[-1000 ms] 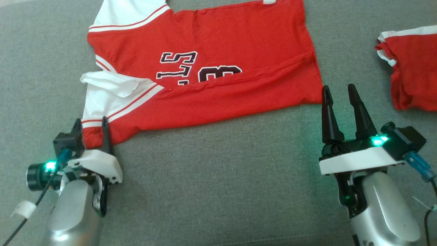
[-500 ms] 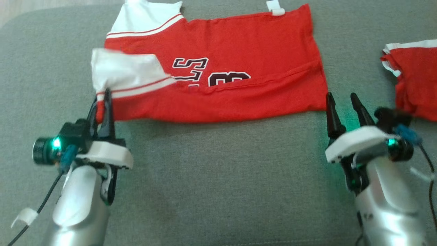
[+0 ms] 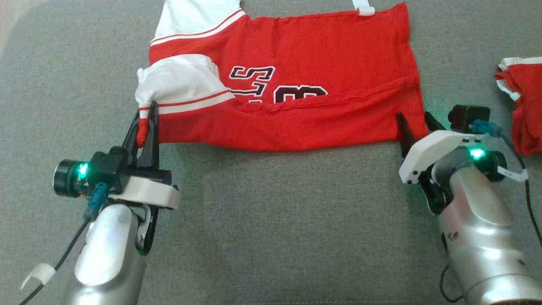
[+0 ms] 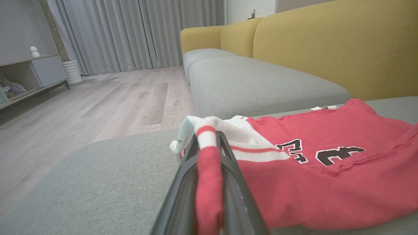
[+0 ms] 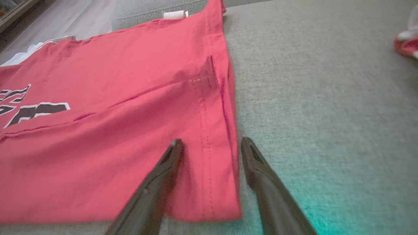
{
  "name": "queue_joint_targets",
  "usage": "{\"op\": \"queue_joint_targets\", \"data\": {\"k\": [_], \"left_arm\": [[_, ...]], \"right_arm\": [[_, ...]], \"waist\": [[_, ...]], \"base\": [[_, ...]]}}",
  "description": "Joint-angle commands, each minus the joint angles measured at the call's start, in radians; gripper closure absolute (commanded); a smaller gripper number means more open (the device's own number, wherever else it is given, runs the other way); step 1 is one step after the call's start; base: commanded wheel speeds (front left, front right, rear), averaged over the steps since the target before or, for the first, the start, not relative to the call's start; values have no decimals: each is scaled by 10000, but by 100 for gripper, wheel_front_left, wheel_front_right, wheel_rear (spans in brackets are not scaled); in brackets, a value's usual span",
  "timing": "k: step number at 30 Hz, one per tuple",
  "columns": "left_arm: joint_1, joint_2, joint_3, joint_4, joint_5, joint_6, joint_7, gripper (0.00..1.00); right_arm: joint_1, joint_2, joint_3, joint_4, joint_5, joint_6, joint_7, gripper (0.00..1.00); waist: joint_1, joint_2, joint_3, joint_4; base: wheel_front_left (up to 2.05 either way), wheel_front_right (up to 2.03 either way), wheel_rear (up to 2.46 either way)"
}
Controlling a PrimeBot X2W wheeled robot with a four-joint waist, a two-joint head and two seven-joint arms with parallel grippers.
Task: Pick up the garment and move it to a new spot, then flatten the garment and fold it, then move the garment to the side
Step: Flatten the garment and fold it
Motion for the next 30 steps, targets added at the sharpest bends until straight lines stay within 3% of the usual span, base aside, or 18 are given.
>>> {"op": "queue_joint_targets", "data": {"k": [1,10,18,24,30], "left_arm": [[-142,184,284,-346,60,-32,-107,100],[166,456,292,514,83,32,-28,100],[1237,839,262,1111,-69,-64,413,100],[2283,945,106,789,-184,-158,699,100],[2924,852,-70,201,-294,-97,992,100]], "right_arm": [[62,127,339,178,-196,-9,157,100],[142,127,-193,370,-983,-9,-573,100],[1124,128,-509,-88,-813,-9,-576,100],[2235,128,-618,-1140,-564,-9,98,100],[3719,128,-729,-2948,-132,-9,984,100]], "waist": [[0,0,-9,4],[0,0,-574,-221],[0,0,-1816,-604],[0,0,-2512,-789],[0,0,-2729,-804]], "base": [[0,0,0],[0,0,0],[0,0,0],[0,0,0],[0,0,0]]}}
